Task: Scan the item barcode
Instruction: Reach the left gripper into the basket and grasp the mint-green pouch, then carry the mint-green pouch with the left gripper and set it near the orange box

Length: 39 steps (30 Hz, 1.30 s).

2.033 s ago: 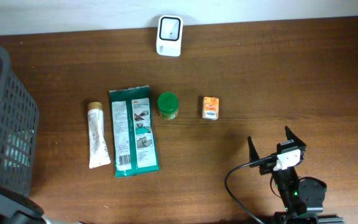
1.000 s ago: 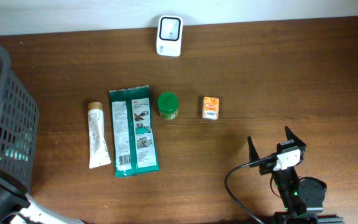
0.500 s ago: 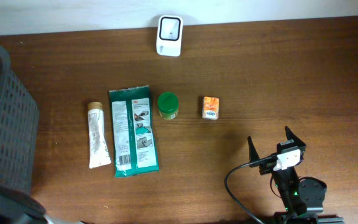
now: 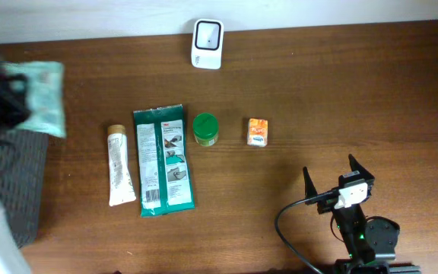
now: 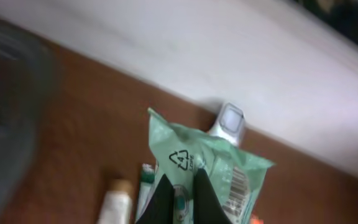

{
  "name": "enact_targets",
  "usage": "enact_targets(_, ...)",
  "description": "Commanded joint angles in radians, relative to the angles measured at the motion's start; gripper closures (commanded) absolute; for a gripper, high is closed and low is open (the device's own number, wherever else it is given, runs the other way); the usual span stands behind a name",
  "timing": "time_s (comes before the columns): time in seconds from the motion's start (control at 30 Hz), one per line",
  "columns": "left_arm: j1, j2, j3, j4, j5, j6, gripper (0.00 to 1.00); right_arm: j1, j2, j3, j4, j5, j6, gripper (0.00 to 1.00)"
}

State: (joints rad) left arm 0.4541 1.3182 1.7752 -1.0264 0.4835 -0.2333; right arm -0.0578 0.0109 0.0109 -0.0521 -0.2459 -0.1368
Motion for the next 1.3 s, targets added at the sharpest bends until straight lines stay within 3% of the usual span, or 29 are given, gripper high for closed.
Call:
enact_targets(0.0,-0.185,0.004,-0.076,-0.046,-0.176,-0.013,1.00,0.006,-0.007,-0.005,-0.005,-0.009,0.003,0.02)
enact_targets(0.17,-0.381,0.004,-0.278,0.015,-0.193,-0.013,1.00,0.006,-0.007,-0.005,-0.005,-0.009,0.004,0.02)
enact_targets(0.4,-0.639,0.012,-0.539,0.311,-0.195,-0.129,1.00,0.006,-0.007,-0.005,-0.005,-0.009,0.004,0.02)
enact_targets(0.7,-0.978,0.228,-0.590,0.612,-0.293,-0.303,1.00,0.006,-0.007,-0.005,-0.005,-0.009,0.004,0.02)
enact_targets(0.8,-1.048,0.322,-0.590,0.693,-0.352,-0.406,1.00,0.006,-0.007,-0.005,-0.005,-0.009,0.003,0.01)
enact_targets(0.93,-1.110,0.436,-0.590,0.820,-0.365,-0.411,1.00,0.006,-0.007,-0.005,-0.005,-0.009,0.003,0.02)
enact_targets(1.27,-1.112,0.445,-0.591,0.748,-0.406,-0.411,1.00,0.006,-0.007,-0.005,-0.005,-0.009,0.003,0.02)
